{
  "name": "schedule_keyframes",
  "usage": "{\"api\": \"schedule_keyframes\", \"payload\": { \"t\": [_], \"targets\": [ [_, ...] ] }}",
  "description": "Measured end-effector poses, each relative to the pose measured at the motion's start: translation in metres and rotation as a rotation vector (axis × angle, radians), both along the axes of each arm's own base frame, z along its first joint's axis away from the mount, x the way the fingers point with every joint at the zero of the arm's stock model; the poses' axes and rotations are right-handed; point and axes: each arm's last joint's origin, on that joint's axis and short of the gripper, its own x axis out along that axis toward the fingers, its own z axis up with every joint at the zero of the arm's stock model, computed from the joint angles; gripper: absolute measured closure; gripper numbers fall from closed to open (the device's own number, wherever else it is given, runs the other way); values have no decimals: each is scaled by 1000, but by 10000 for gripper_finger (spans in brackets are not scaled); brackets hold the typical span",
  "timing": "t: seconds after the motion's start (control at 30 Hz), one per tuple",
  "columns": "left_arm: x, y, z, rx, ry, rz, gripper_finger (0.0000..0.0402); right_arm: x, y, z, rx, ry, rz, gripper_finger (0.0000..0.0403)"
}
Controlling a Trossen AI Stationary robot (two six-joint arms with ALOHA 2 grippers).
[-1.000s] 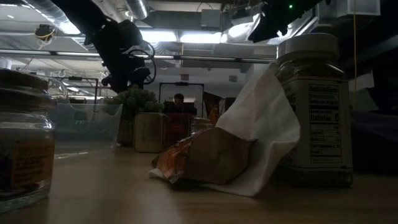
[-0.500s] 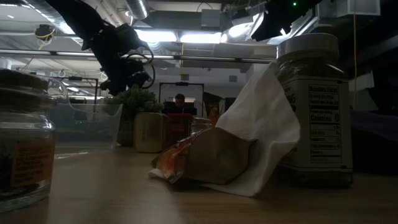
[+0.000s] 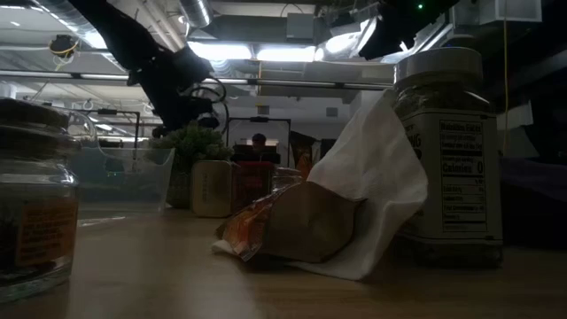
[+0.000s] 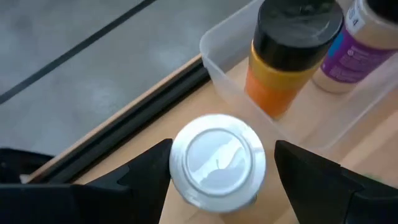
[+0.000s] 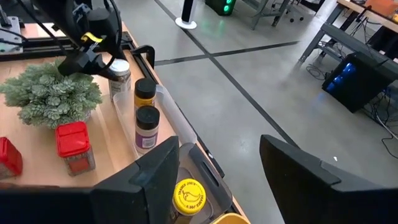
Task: Sort spices by type
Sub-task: Put the top white seasoning bottle into the gray bin
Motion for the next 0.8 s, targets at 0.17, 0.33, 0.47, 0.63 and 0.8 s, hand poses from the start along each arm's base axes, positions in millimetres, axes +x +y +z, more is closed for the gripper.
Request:
{"api": "schedule_keyframes", "payload": {
  "t": [0.17, 0.33, 0.47, 0.63, 0.8],
  "targets": [
    [-3, 0, -3, -25, 27, 6, 187, -1, 0, -2, 13, 19, 0, 178],
    [-4, 0, -2, -25, 27, 11, 214, -1, 1, -3, 20, 29, 0, 178],
    [-6, -1, 6, -4, 33, -6, 214, -1, 1, -4, 23, 34, 1, 178],
    [-6, -1, 37, 82, -29, -22, 214, -2, 3, -7, 59, 51, 41, 178],
    [-14, -10, 82, 158, -83, -41, 214, 0, 7, -9, 122, 34, 164, 178]
  ]
}}
